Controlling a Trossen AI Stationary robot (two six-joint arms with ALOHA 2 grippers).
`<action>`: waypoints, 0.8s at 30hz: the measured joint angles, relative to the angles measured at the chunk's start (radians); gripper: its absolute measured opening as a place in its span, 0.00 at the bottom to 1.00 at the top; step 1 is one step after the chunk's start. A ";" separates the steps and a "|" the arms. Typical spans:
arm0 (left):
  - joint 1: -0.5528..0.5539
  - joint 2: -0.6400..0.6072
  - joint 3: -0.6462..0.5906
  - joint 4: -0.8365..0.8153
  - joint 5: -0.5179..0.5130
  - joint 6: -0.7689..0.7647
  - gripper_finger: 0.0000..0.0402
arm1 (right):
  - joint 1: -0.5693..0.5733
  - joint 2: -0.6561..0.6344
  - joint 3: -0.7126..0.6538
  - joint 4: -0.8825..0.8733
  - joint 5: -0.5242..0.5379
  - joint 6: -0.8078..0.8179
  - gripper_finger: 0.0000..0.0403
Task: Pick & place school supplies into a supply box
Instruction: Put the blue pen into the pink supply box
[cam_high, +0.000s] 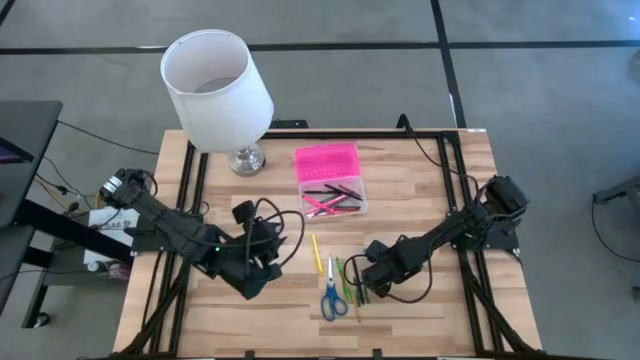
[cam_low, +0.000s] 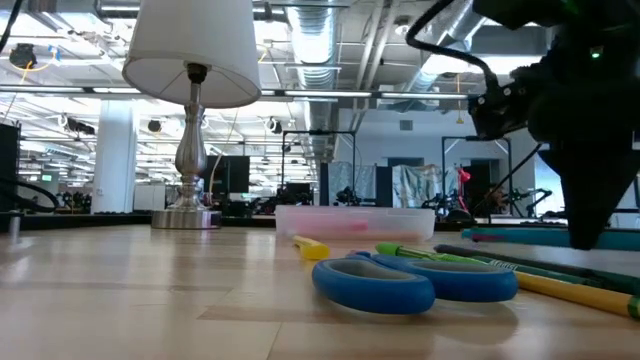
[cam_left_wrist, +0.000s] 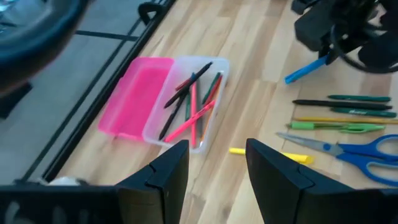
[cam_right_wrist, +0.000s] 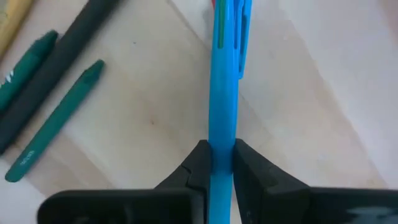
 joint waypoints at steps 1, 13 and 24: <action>-0.012 0.000 0.000 -0.025 -0.010 -0.031 0.39 | -0.003 -0.010 0.000 -0.005 0.008 -0.011 0.08; -0.169 0.000 0.000 -0.161 -0.139 -0.334 0.39 | -0.146 -0.246 0.003 -0.006 0.141 -0.291 0.07; -0.215 0.001 0.000 -0.152 -0.161 -0.353 0.39 | -0.459 -0.253 0.008 0.159 0.040 -0.643 0.08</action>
